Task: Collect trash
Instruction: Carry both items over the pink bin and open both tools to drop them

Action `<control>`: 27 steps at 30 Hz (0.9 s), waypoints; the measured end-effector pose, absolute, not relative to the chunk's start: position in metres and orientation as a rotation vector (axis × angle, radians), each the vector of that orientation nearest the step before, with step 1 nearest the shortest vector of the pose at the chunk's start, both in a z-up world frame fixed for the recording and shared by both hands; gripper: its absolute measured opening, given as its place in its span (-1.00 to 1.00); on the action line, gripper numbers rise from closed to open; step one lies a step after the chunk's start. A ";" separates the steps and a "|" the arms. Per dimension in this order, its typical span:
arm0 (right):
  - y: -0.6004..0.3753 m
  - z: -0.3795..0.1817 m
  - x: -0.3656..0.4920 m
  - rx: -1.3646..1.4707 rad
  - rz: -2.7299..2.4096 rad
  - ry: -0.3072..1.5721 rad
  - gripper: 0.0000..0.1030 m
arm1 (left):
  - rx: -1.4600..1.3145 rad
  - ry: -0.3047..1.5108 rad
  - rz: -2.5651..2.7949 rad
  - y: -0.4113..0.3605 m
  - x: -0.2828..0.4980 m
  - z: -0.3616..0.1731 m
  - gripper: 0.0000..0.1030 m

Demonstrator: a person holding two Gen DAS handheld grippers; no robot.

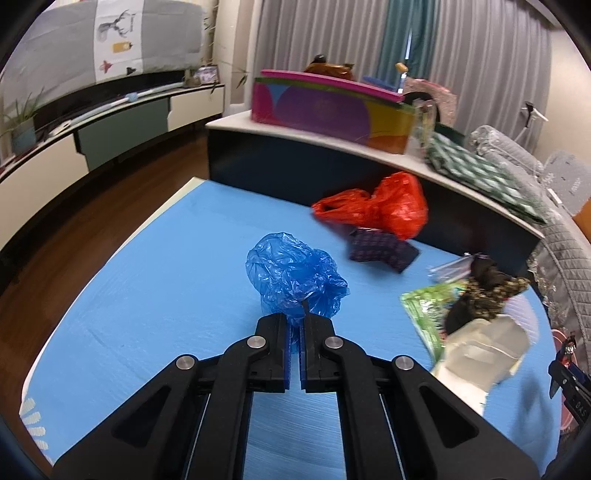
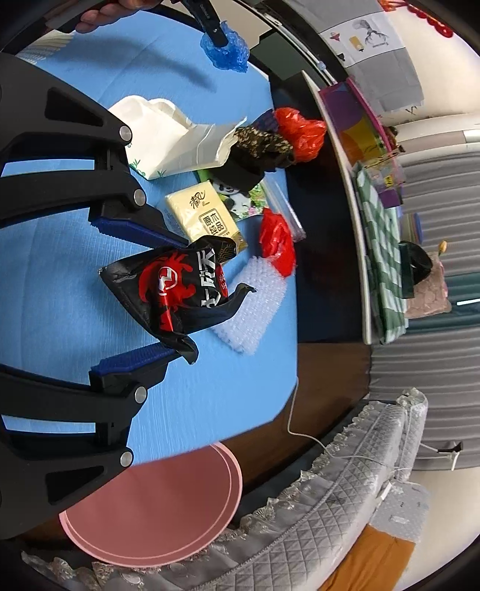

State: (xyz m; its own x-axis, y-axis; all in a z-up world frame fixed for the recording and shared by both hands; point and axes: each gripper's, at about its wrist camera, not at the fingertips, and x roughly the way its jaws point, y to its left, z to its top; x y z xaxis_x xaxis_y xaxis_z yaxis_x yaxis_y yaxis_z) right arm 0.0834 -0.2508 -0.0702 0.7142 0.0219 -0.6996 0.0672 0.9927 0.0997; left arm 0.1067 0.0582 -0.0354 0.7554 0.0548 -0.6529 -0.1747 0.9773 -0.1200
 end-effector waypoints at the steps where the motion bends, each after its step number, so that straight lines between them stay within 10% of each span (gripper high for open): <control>1: -0.252 -0.067 0.081 0.119 -0.028 0.767 -0.02 | -0.176 0.700 0.117 0.055 0.105 -0.034 -0.95; 27: -0.316 -0.009 0.017 0.157 -0.157 0.614 -0.02 | -0.084 0.575 -0.141 -0.046 0.063 0.011 -0.95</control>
